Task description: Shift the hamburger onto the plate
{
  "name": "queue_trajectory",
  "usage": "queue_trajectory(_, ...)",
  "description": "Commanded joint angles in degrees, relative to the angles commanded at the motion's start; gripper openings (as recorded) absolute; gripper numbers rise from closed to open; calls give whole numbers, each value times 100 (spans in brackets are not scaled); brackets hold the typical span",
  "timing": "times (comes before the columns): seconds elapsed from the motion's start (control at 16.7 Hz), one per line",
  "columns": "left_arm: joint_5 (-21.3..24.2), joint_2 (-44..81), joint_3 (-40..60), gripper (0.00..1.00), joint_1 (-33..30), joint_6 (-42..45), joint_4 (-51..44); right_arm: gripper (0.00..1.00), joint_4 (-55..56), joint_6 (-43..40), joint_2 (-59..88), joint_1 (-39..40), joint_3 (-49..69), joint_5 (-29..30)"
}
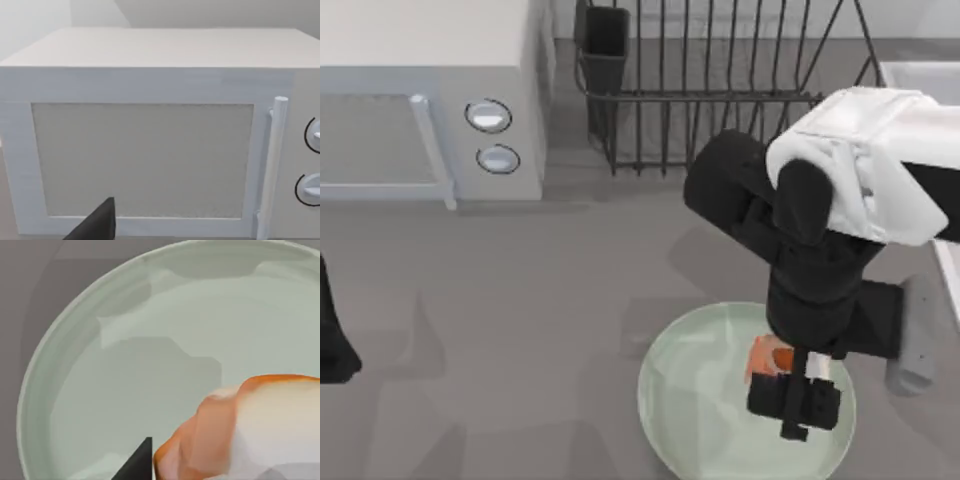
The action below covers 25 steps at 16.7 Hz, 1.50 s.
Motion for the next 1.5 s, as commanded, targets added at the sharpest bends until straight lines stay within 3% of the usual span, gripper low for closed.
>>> queue_trajectory(0.3,0,0,0,100,0,0,0,0,204,-1117,149,219,269,79)
queue_trajectory(0.72,0,0,0,100,0,0,0,0,222,-1143,135,194,254,81)
queue_trajectory(1.44,0,0,0,100,0,0,0,0,1187,-1180,489,200,-354,85)
queue_trajectory(1.5,0,0,0,100,0,0,0,8,1187,-1180,489,200,-354,85)
